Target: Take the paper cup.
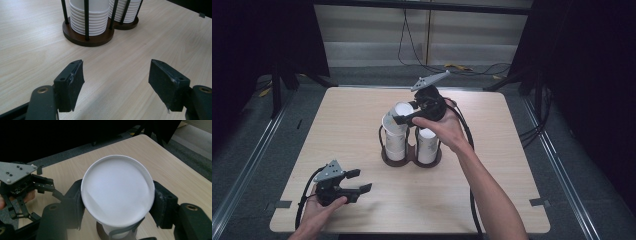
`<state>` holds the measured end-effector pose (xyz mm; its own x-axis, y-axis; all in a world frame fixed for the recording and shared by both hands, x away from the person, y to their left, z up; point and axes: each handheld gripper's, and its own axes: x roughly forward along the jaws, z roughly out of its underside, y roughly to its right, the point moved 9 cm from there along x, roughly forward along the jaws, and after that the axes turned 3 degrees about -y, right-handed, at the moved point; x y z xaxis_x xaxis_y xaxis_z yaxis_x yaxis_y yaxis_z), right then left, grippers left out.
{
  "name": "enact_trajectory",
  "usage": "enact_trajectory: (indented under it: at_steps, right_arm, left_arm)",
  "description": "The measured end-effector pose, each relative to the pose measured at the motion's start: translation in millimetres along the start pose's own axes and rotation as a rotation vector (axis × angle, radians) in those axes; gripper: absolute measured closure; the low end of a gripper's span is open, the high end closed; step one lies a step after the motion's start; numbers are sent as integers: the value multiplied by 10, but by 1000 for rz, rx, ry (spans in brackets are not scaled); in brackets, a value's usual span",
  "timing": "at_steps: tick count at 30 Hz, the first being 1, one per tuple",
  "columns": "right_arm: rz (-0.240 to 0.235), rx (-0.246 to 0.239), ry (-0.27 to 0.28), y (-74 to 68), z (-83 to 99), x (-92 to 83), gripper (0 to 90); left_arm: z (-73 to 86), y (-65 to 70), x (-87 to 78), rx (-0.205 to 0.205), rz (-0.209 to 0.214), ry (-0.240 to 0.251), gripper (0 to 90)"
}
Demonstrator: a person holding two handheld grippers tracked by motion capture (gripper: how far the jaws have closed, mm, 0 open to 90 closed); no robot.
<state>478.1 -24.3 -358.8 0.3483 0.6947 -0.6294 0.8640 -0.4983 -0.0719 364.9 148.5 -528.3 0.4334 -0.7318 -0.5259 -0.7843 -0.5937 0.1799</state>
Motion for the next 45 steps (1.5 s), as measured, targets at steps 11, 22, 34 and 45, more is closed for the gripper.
enact_trajectory:
  at_steps: [11, 22, 34, 45]
  right_arm:
    - [-32, 3, 59, -118, 83, -192, 374]
    - [-60, 22, 110, -237, 244, -318, 375]
    - [-109, 50, 134, -350, 536, -282, 374]
    - [-148, 90, 209, -396, 728, -336, 375]
  left_arm:
    - [-97, 45, -20, -9, 13, 35, 247]
    - [-284, 124, 3, 17, 68, 53, 197]
    - [-672, 183, 17, 43, 100, 130, 191]
    - [-908, 344, 50, 96, 158, 154, 160]
